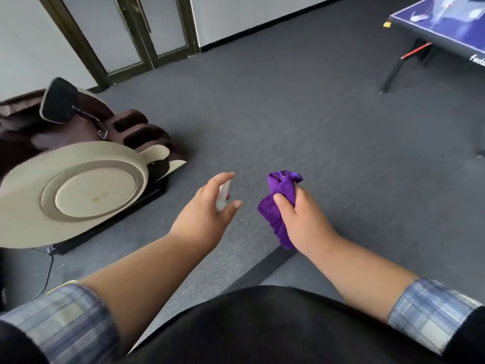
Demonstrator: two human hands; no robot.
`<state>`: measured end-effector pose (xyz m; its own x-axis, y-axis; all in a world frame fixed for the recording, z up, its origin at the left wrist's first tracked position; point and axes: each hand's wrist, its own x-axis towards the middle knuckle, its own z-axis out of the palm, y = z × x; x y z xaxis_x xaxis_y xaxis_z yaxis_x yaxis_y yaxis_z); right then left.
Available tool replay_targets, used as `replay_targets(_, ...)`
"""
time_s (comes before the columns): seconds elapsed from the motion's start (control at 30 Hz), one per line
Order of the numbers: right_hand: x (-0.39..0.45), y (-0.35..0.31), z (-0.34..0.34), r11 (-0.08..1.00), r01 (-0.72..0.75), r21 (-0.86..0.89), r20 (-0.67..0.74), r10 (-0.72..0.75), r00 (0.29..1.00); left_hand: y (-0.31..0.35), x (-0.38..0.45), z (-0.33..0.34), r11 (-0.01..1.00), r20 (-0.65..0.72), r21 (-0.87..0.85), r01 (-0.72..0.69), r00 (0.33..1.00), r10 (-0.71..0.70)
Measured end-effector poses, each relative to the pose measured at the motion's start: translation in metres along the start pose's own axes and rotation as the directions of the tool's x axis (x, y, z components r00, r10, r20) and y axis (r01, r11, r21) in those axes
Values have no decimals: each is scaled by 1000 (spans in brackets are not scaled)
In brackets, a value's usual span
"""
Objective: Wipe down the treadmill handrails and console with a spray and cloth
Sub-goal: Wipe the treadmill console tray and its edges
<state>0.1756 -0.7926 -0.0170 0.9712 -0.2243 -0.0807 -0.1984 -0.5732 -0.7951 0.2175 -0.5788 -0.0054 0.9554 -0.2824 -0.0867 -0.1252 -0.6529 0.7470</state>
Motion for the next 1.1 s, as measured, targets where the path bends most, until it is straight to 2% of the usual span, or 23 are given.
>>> replay_targets(0.1,64,11,-27,999,39,-33,80,-36,996,12,58,13,997,-66,4,76,995,-75)
replay_targets(0.23,140,11,-37,983,136,-126,264,-99,959,6,113,13,985,-130,49,165,979,-157)
replay_targets(0.33,194,4,-31,976,139,-167,377,-67,924,-10,143,7,967,-106,95,236,968,-226)
replay_targets(0.4,217,0,-28,977,85,-194,409,1,912,-20,160,3,952,-76,140,271,962,-263)
replay_targets(0.47,241,-3,-22,991,-22,-132,401,73,913,-34,184,1,944,-71,164,285,958,-277)
replay_targets(0.53,268,-6,-11,991,-134,1,395,123,910,-50,214,-2,939,-83,184,291,956,-280)
replay_targets(0.7,359,-7,42,882,-363,301,487,186,853,-103,309,-4,942,-132,247,227,971,-199)
replay_targets(0.77,406,-12,86,864,-377,334,526,161,835,-134,357,-3,953,-174,238,186,974,-146)
replay_targets(0.83,453,-19,143,885,-320,339,546,92,833,-167,402,-5,971,-200,193,139,975,-100)
replay_targets(0.9,490,-33,195,902,-259,346,558,24,829,-196,437,-18,979,-223,133,157,967,-125)
replay_targets(0.97,500,-51,236,919,-259,298,681,-14,732,-224,444,-33,965,-229,97,245,949,-218)
replay_targets(1.0,505,-63,246,914,-269,302,755,-58,653,-232,442,-44,956,-231,46,289,934,-272)
replay_targets(1.03,516,-74,255,942,-219,256,799,-78,596,-243,444,-55,948,-254,46,316,921,-294)
replay_targets(1.1,540,-111,270,993,-14,115,858,-92,506,-257,447,-86,928,-281,-21,373,888,-364)
